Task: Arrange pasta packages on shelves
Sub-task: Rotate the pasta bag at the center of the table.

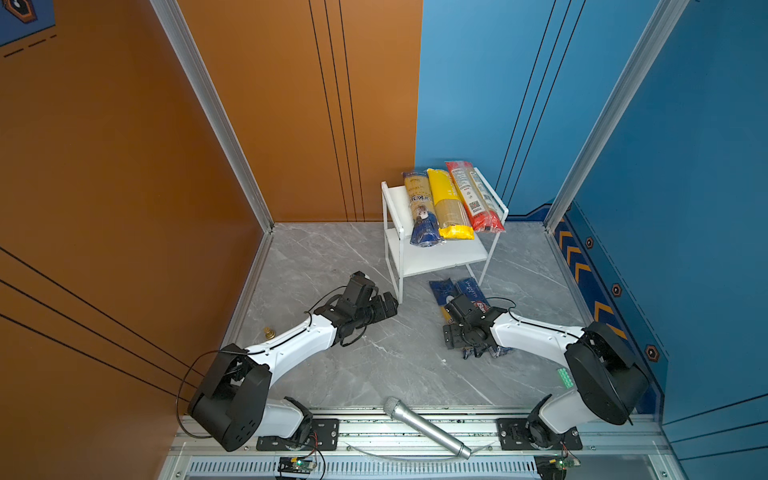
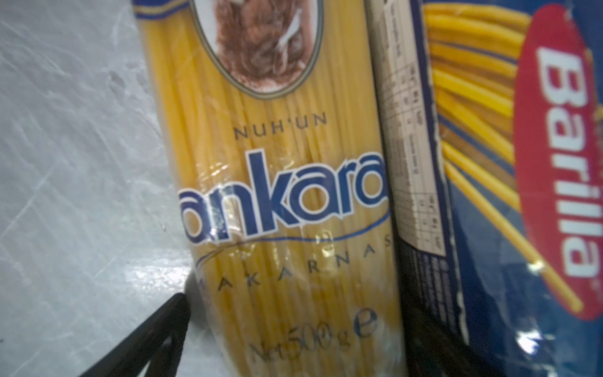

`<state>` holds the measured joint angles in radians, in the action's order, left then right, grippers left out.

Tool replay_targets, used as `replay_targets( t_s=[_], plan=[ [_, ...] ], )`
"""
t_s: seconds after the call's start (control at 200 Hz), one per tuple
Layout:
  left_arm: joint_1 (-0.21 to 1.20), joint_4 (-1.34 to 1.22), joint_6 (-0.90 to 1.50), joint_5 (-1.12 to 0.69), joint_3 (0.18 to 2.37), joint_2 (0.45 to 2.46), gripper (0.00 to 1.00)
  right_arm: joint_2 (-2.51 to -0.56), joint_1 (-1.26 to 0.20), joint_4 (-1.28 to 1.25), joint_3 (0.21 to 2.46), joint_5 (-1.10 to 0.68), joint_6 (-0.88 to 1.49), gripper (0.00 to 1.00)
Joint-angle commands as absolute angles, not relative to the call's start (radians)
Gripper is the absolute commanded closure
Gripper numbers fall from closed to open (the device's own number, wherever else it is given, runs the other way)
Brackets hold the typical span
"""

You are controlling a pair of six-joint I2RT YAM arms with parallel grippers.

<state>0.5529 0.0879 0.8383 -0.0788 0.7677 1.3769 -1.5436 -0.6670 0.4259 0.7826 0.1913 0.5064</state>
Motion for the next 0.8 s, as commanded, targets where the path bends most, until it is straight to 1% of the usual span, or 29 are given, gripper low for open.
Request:
replay_targets(
  t_s=[0.0,0.185,0.451,0.796],
  plan=[
    [0.562,0.105,0.826,-0.073,0.8,1.392,0.02,-1.594,-0.673,0.44,0.773,0.188,0.509,0.05],
    [0.563,0.094,0.822,-0.081,0.801,1.402,0.02,-1.588,-0.676,0.444,0.762,0.192,0.515,0.06],
    [0.561,0.055,0.822,-0.09,0.773,1.402,0.02,-1.586,-0.681,0.448,0.748,0.178,0.523,0.1],
    [0.543,0.004,0.831,-0.112,0.703,1.369,0.02,-1.572,-0.693,0.436,0.722,0.18,0.538,0.11]
  ],
)
